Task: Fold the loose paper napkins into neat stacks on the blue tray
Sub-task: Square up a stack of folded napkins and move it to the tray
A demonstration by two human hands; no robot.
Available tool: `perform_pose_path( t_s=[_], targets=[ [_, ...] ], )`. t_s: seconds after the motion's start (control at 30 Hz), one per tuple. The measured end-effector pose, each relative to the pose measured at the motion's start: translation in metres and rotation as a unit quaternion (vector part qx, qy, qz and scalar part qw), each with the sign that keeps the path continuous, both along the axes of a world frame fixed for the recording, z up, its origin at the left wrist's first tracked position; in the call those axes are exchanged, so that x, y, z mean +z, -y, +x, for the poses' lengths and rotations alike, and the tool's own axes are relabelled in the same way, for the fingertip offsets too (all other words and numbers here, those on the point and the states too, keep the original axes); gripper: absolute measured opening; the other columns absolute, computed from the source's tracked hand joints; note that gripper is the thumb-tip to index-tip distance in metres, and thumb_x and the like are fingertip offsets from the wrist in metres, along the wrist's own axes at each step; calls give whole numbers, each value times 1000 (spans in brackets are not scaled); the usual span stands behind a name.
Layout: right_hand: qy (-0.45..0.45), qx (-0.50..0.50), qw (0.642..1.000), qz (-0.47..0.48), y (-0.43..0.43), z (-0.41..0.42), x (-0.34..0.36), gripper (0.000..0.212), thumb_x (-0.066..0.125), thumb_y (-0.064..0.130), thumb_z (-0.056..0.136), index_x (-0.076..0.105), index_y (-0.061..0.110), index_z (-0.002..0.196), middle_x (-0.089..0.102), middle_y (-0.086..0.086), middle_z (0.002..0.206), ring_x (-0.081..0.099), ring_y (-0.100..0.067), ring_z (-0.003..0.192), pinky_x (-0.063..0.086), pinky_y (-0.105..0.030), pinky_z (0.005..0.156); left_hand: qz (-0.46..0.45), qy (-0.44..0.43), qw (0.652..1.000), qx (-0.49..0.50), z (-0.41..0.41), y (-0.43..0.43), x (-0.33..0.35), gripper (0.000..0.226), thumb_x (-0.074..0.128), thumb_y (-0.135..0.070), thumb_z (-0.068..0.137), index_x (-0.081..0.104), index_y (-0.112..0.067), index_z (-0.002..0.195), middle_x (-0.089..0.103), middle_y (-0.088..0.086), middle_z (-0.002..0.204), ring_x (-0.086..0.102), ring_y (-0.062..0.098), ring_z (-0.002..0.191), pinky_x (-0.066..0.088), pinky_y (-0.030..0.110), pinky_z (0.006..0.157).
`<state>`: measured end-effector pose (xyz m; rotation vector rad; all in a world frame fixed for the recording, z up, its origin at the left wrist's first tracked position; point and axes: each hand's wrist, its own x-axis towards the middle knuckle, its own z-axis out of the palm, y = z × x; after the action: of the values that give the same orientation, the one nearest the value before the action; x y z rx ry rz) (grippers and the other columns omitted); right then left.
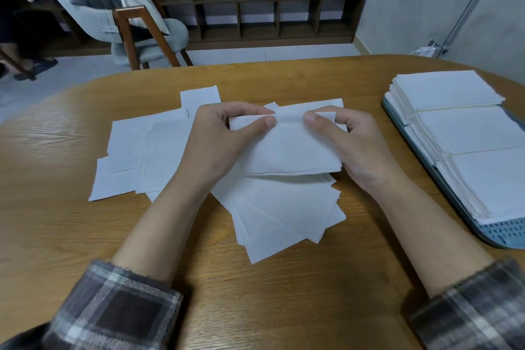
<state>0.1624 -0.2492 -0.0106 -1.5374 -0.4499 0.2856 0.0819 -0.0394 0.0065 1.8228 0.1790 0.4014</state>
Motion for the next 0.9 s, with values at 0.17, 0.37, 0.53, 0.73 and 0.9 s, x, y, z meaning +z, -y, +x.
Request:
perform_pose_path(
  t_s=[0.17,0.37,0.53,0.73,0.9],
  targets=[
    [11,-27,1000,-13,-1,0,0,16,71,27,100,80,14,101,81,-1,101,77,-17,95,59,-28,76,4,16,1000,-16,0,1,-1,17,81,-24,93,80,-25,111,80,-9,101,74,5,93,56,20,75],
    [33,25,999,-7,-2,1,0,35,70,24,99,69,29,134,74,7,123,70,-14,114,56,-29,89,21,62,998,-4,3,1,-6,12,71,-3,98,79,-12,96,79,-8,98,71,4,95,51,18,81],
    [41,53,998,-1,-3,-1,1,61,74,24,98,49,43,151,67,7,134,67,-15,120,58,-35,96,0,46,999,-4,4,5,-6,14,72,-8,99,83,-16,102,81,-12,100,73,3,96,53,16,80],
    [56,44,997,-24,-4,-2,3,64,72,22,100,46,47,152,55,5,152,60,-13,132,55,-41,107,20,53,998,6,4,7,-6,12,74,-12,98,83,-17,104,80,-13,102,73,0,96,52,14,78],
    [45,41,998,17,-4,-6,7,66,69,6,98,47,35,153,67,15,127,68,4,112,55,-14,84,102,79,989,67,6,4,-11,18,77,-19,96,78,-24,114,76,-12,103,69,5,100,54,19,79]
  ],
)
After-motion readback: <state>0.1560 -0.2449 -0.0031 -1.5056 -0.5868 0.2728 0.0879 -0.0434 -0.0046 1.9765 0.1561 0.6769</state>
